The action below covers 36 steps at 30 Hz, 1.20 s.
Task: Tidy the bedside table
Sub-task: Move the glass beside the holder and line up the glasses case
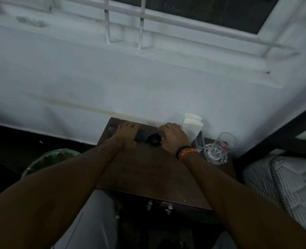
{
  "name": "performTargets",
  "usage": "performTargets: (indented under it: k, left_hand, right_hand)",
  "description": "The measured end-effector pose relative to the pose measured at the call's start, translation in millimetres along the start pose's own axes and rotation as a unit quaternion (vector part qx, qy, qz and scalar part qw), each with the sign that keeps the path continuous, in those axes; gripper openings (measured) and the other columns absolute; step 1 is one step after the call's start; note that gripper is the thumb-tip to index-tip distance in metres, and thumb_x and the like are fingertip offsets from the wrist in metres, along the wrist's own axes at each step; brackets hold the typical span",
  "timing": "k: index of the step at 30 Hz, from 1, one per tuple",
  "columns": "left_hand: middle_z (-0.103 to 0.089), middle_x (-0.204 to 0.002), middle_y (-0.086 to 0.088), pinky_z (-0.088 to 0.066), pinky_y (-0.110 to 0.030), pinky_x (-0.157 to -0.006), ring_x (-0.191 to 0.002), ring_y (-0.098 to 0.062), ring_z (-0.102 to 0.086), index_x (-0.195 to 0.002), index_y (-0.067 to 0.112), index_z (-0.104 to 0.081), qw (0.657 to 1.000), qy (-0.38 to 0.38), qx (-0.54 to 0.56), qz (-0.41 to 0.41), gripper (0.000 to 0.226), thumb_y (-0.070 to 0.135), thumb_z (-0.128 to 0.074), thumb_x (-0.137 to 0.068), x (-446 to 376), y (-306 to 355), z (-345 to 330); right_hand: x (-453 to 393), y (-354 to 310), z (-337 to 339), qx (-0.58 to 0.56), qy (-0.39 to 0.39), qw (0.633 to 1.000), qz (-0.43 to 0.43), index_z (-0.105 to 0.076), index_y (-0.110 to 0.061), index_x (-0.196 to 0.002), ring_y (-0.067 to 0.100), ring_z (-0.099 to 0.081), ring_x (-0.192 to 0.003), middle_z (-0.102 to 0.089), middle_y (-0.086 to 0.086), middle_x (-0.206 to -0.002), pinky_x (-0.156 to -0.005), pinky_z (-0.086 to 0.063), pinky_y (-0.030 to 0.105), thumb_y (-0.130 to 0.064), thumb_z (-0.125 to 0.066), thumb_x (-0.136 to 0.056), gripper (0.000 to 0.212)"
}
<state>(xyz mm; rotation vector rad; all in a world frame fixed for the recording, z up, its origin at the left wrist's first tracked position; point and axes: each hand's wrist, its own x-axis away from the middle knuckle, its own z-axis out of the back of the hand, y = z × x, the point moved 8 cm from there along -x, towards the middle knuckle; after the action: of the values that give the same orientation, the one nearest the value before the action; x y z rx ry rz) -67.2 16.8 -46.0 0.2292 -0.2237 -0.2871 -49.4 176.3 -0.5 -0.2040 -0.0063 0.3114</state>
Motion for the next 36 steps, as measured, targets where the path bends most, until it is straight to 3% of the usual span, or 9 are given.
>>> performTargets:
  k: [4,8,15,22,28,31,36]
  left_hand:
    - [-0.035,-0.151,-0.011,-0.023,-0.045,-0.114,-0.141,-0.031,-0.027,-0.149,0.015,-0.027,1.000,-0.011,0.008,-0.020,0.070,0.026,-0.062,-0.089,16,37,-2]
    - [-0.035,-0.152,-0.012,-0.028,-0.050,-0.114,-0.139,-0.034,-0.032,-0.149,0.016,-0.029,0.999,-0.040,0.012,-0.029,0.076,0.029,-0.067,-0.085,33,69,1]
    - [-0.032,-0.148,-0.014,-0.036,-0.051,-0.108,-0.131,-0.037,-0.038,-0.144,0.014,-0.036,0.996,-0.052,0.004,-0.067,0.075,0.035,-0.070,-0.080,58,117,15]
    - [-0.049,-0.129,-0.016,-0.045,-0.048,-0.098,-0.117,-0.036,-0.050,-0.125,0.010,-0.051,0.996,-0.031,0.013,-0.085,0.077,0.051,-0.048,-0.060,68,148,49]
    - [-0.045,-0.137,-0.017,-0.042,-0.050,-0.101,-0.123,-0.036,-0.045,-0.134,0.008,-0.043,0.997,-0.012,0.006,-0.077,0.063,0.031,-0.065,-0.079,56,150,53]
    - [-0.048,-0.135,-0.015,-0.040,-0.048,-0.103,-0.123,-0.034,-0.046,-0.130,0.009,-0.046,0.997,-0.012,0.006,-0.075,0.058,0.031,-0.065,-0.080,42,150,47]
    - [-0.046,-0.137,-0.016,-0.035,-0.048,-0.107,-0.126,-0.035,-0.043,-0.132,0.008,-0.044,0.997,-0.046,0.011,-0.069,0.060,0.035,-0.065,-0.083,11,151,37]
  right_hand:
    - [40,17,20,0.005,0.020,0.999,-0.027,-0.058,-0.012,-0.128,0.031,-0.046,-0.123,-0.056,0.009,-0.130,-0.096,-0.044,0.043,-0.007,-0.054,-0.086,0.042]
    - [77,40,33,0.000,0.030,0.996,-0.087,-0.063,-0.014,-0.119,0.031,-0.052,-0.114,-0.061,0.008,-0.118,-0.091,-0.048,0.041,-0.009,-0.057,-0.083,0.037]
    - [122,67,52,-0.016,0.030,0.988,-0.152,-0.064,-0.016,-0.120,0.031,-0.053,-0.115,-0.062,0.011,-0.121,-0.096,-0.048,0.039,-0.011,-0.059,-0.078,0.043]
    - [135,74,86,-0.015,0.033,0.985,-0.170,-0.065,-0.015,-0.120,0.033,-0.054,-0.114,-0.060,0.013,-0.120,-0.094,-0.046,0.039,-0.020,-0.061,-0.082,0.038]
    - [132,81,88,-0.019,0.026,0.985,-0.169,-0.061,-0.014,-0.122,0.030,-0.058,-0.111,-0.061,0.012,-0.122,-0.092,-0.049,0.038,-0.018,-0.060,-0.083,0.039]
    - [123,88,77,-0.016,0.021,0.985,-0.169,-0.056,-0.014,-0.129,0.029,-0.057,-0.116,-0.060,0.009,-0.128,-0.094,-0.047,0.038,-0.020,-0.058,-0.089,0.041]
    - [102,108,58,-0.020,-0.012,0.984,-0.179,-0.059,-0.012,-0.122,0.029,-0.059,-0.112,-0.061,0.010,-0.125,-0.092,-0.048,0.037,-0.020,-0.054,-0.092,0.032]
